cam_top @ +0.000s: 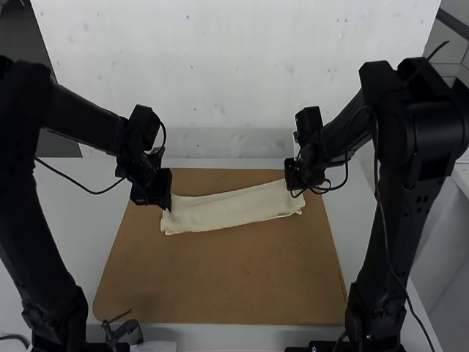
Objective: Fold the towel.
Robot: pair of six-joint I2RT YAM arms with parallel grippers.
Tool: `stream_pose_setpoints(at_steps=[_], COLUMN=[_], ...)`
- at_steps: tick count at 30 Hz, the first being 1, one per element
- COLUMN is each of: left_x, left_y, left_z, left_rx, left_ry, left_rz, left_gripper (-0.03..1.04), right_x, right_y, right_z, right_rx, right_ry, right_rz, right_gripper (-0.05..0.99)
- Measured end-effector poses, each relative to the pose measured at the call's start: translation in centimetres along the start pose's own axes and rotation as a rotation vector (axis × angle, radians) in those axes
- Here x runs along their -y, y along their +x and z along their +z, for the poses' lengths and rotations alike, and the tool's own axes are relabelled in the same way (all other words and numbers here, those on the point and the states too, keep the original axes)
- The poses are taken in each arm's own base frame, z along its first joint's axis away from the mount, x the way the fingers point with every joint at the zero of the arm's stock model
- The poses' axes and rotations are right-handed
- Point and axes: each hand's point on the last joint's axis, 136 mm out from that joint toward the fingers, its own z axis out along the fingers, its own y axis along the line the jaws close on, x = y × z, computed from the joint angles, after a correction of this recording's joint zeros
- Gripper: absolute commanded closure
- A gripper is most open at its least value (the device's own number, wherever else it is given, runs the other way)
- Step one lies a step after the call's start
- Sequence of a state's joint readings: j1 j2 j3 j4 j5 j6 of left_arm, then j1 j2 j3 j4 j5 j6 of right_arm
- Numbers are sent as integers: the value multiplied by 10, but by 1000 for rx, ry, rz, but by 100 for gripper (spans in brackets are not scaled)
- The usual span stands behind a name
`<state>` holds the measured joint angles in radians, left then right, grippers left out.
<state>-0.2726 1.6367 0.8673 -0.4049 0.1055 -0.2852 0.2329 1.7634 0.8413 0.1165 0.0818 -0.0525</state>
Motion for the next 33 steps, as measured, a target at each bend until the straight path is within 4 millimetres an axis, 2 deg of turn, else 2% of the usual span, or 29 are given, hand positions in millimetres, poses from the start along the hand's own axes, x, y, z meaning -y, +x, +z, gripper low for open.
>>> stream_pose_setpoints(at_steps=[6, 7, 8, 9, 10, 12, 13, 17, 19, 23, 26, 28, 31, 33], left_x=[-9, -9, -10, -11, -13, -15, -16, -22, -28, -36, -39, -38, -38, -38], left_y=[-8, -12, -15, -19, -21, -19, -20, -22, -30, -65, -79, -82, -81, -79], left_z=[13, 15, 16, 18, 20, 21, 21, 19, 7, -46, -78, -85, -85, -83], left_rx=[-2, 11, 22, 32, 37, 32, 31, 38, 73, 249, 343, 363, 363, 362], left_ry=[-9, -8, -8, -8, -12, -17, -19, -25, -29, -28, -28, -27, -28, -28], left_rz=[-19, -20, -20, -22, -18, -22, -21, -31, -44, -66, -73, -70, -70, -69], left_gripper=[98, 86, 59, 23, -1, -1, -1, 0, 0, 0, 0, 0, 0, 0], right_x=[-4, -3, -3, -2, -2, -1, 0, 2, 6, 11, 10, 7, 5, 4], right_y=[-6, -6, -4, -3, -2, 0, 3, 6, 8, 17, 27, 29, 33, 39], right_z=[11, 12, 14, 14, 15, 15, 15, 12, 6, -8, -10, -5, 10, 23], right_rx=[-2, -4, -9, -13, -15, -24, -34, -50, -66, -126, -187, -201, -227, -243], right_ry=[-1, 2, 5, 8, 12, 17, 18, 22, 23, 16, 0, -13, -20, -21], right_rz=[-2, -2, 1, 2, 5, 5, 6, 16, 30, 71, 101, 116, 132, 142], right_gripper=[90, 80, 62, 43, 27, 8, 5, 5, 5, 5, 5, 5, 5, 12])
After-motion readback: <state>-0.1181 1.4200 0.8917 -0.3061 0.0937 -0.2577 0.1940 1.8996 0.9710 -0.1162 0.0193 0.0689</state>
